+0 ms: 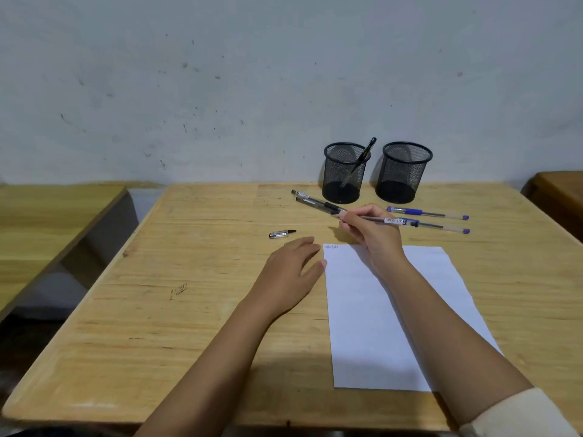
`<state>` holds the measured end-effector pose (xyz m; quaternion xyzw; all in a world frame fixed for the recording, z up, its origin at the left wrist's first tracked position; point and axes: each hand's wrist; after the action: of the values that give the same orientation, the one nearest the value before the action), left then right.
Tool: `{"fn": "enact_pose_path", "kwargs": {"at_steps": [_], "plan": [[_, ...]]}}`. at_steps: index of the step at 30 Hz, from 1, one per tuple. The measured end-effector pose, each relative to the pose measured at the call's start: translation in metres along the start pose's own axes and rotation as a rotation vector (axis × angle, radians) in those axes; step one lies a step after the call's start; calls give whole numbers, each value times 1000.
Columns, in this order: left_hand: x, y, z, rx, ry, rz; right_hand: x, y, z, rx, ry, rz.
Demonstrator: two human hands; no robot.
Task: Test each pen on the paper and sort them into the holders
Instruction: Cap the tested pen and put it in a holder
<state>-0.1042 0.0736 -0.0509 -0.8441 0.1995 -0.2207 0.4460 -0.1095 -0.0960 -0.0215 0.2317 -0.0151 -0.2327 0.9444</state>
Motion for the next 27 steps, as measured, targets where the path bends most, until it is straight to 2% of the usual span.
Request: {"fn": "enact_pose_path", "kwargs": {"at_steps": [2, 4, 8, 11, 13, 16, 20, 22, 24, 27], "plan": [[4, -7, 3, -134, -59, -152, 0, 0, 3, 19, -34, 34], [13, -15, 11, -109, -98, -275, 0, -2, 8, 31, -37, 65], [26, -20, 34, -1, -176, -231, 0, -7, 17, -11, -5, 128], [28, -14, 43, 82, -143, -205, -1, -9, 20, -43, 15, 160], [28, -14, 39, 52, -129, -227, -3, -10, 21, -39, 23, 177], [27, -21, 27, -95, -157, -250, -9, -8, 22, -59, 55, 184], [19, -31, 1, -533, -206, -253, -18, -6, 22, -59, 72, 194], [16, -32, -11, -671, -223, -242, -20, -6, 21, -28, 72, 198], [16, -33, -17, -772, -223, -225, -22, -7, 22, 19, 72, 198], [17, -36, -18, -766, -189, -176, -26, -7, 25, 56, 92, 218]]}}
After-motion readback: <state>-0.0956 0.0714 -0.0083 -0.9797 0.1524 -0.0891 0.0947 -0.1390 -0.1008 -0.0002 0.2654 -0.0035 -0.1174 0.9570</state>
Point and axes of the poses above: each hand's wrist, its own x-axis towards the middle knuckle, its own y-axis out of the palm, z = x × y, and after that the axes turned 6 degrees about x, right-handed
